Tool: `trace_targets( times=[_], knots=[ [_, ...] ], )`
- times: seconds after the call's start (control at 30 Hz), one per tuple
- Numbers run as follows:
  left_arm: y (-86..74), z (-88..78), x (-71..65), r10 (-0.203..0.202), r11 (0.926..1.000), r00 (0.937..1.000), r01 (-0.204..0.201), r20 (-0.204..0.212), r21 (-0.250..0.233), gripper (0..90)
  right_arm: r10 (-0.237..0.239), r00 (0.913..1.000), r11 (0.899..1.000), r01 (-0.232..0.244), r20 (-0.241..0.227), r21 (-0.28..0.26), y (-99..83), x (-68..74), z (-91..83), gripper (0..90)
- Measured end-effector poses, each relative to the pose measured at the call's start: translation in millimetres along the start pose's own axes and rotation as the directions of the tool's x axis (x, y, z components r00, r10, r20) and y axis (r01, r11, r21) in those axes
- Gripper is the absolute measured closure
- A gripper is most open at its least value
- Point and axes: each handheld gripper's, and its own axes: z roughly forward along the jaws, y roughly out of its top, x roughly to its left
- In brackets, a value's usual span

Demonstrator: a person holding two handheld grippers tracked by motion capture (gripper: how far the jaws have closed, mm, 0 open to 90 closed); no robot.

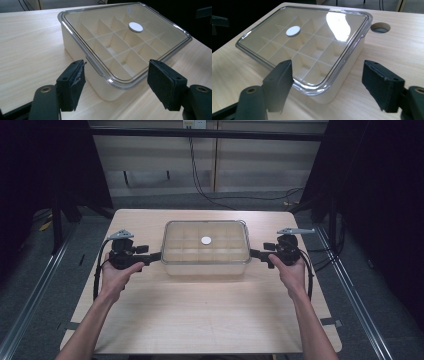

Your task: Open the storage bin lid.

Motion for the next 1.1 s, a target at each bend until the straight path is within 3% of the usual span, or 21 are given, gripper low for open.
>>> trace_targets(
  times=[0.07,0.17,0.3,0.4,0.5,0.6,0.83,0.97,1.0,1.1],
  knots=[
    [3.9,3.0,2.2,-0.004,1.0000,1.0000,0.004,-0.001,-0.007,29.2,-0.001,0.9998,1.000,0.001,0.020,0.004,4.5,-1.5,2.0,22.0],
    [10.3,6.8,5.5,0.008,1.0000,0.9995,-0.008,-0.031,-0.001,28.6,0.034,0.9994,0.999,-0.034,0.005,0.002,10.7,-8.7,6.2,19.5],
    [12.8,11.5,10.2,-0.026,0.9995,0.9992,0.025,-0.032,-0.021,29.5,0.034,0.9994,0.999,-0.034,0.008,0.027,15.2,-13.7,14.5,20.4],
    [11.2,18.5,10.7,-0.015,0.9998,0.9993,0.015,-0.035,0.012,29.1,0.028,0.9996,0.997,-0.029,0.003,0.071,11.1,-15.0,26.4,21.5],
    [7.4,24.4,10.1,-0.016,0.9992,0.9995,0.017,-0.028,0.036,27.2,0.022,0.9997,0.997,-0.023,0.012,0.070,6.7,-12.6,29.1,23.0],
    [4.3,29.2,11.3,-0.030,0.9982,0.9993,0.031,-0.024,0.052,24.5,0.040,0.9992,0.994,-0.038,-0.012,0.103,5.1,-14.2,34.0,22.8],
    [2.0,33.8,13.1,-0.044,0.9970,0.9989,0.045,-0.018,0.063,22.0,0.074,0.9961,0.993,-0.069,-0.048,0.096,4.3,-13.3,41.0,21.6],
    [-0.2,40.1,15.1,-0.049,0.9952,0.9985,0.050,-0.024,0.083,21.8,0.080,0.9956,0.989,-0.073,-0.049,0.125,4.3,-13.7,49.6,20.1],
    [-1.4,43.5,16.4,-0.052,0.9942,0.9983,0.054,-0.027,0.093,21.8,0.120,0.9912,0.986,-0.112,-0.055,0.124,6.6,-15.2,53.4,19.8],
    [-3.0,45.7,14.4,-0.057,0.9929,0.9982,0.059,-0.021,0.103,21.1,0.124,0.9899,0.987,-0.115,-0.069,0.115,8.5,-13.2,57.6,20.0]
  ],
)
